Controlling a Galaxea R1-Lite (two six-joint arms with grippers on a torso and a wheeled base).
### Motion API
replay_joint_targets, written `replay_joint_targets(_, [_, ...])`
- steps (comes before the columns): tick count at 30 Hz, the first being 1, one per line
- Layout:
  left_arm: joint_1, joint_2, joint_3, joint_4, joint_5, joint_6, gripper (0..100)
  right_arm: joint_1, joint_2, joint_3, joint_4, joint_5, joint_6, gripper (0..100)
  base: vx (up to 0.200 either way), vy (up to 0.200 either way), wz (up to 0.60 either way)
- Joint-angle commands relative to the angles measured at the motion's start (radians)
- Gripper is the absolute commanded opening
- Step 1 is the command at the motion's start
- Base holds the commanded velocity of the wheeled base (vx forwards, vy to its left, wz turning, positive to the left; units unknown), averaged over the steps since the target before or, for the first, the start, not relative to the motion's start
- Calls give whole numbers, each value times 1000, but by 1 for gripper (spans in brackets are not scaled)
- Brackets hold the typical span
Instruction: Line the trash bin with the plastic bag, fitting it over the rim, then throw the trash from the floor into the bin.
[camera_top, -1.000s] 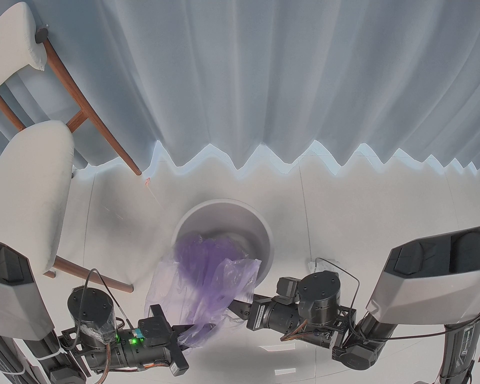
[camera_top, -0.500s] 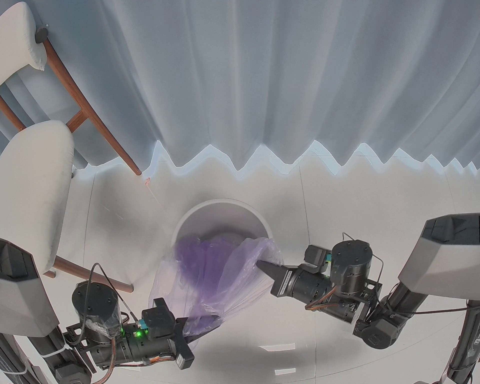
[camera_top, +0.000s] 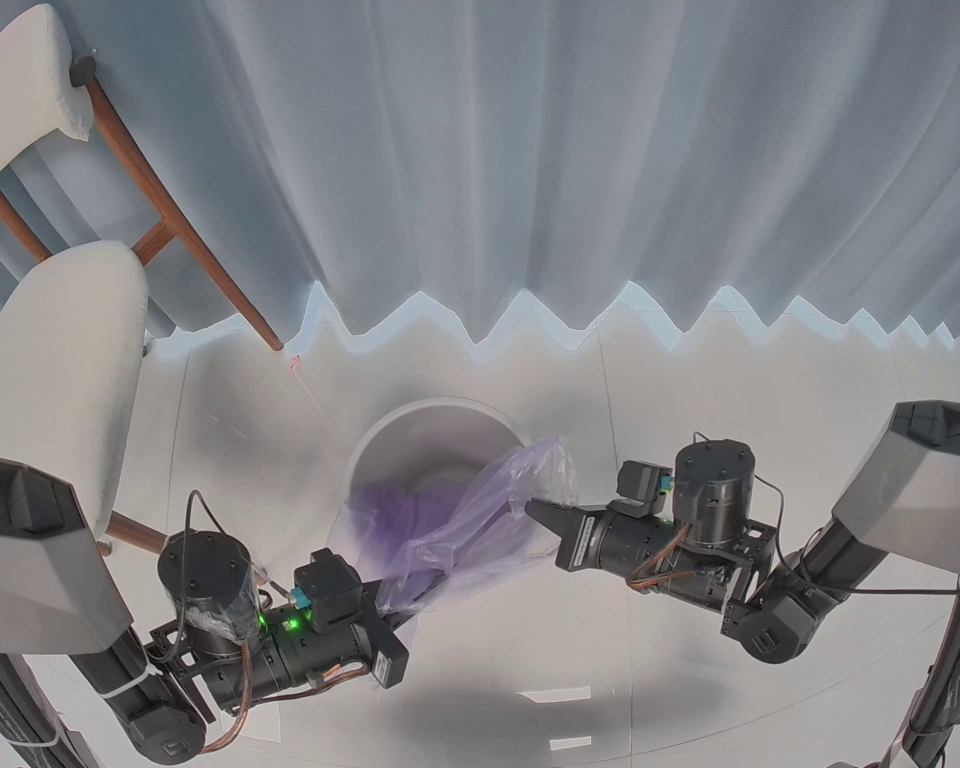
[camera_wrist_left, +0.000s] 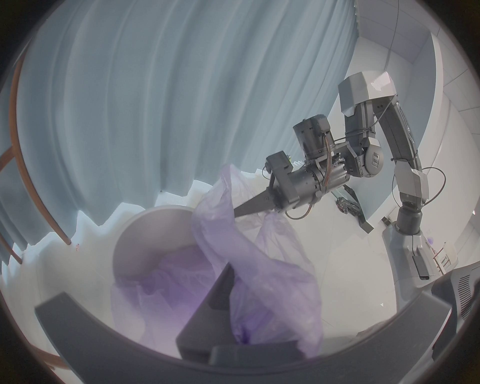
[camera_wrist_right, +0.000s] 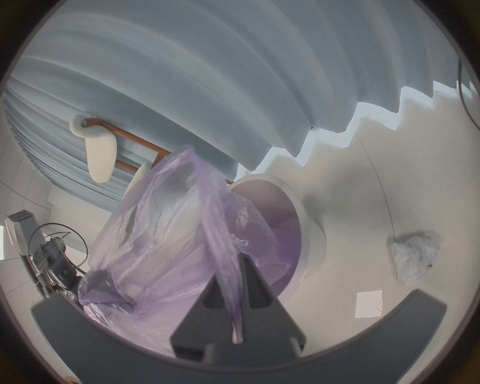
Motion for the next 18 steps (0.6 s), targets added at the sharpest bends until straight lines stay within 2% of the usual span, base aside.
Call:
replay_joint_targets(1, [35,-9,-35,-1,-4,1,0,2,-12,-131,132,5,-22,0,0,0,0])
replay_joint_targets(5, [35,2,-30,-3,-5,-5,0,6,-9,-135,185,0,-39,0,0,0,0])
replay_joint_targets(7, [37,6,-23,-3,-7,-6,0,8,-2,-131,191,-6,-74,0,0,0,0])
replay_joint_targets(8, [41,14,-12,-3,-5,6,0,6,11,-120,192,-17,-129,0,0,0,0])
replay_joint_targets(10, [29,8,5,-3,-1,12,0,9,35,-106,177,-38,-157,0,0,0,0])
replay_joint_targets(13, [17,2,20,-3,1,12,0,28,55,-89,143,-80,-157,0,0,0,0])
replay_joint_targets(18, [17,14,32,-3,6,3,0,38,47,-35,93,-107,-158,0,0,0,0])
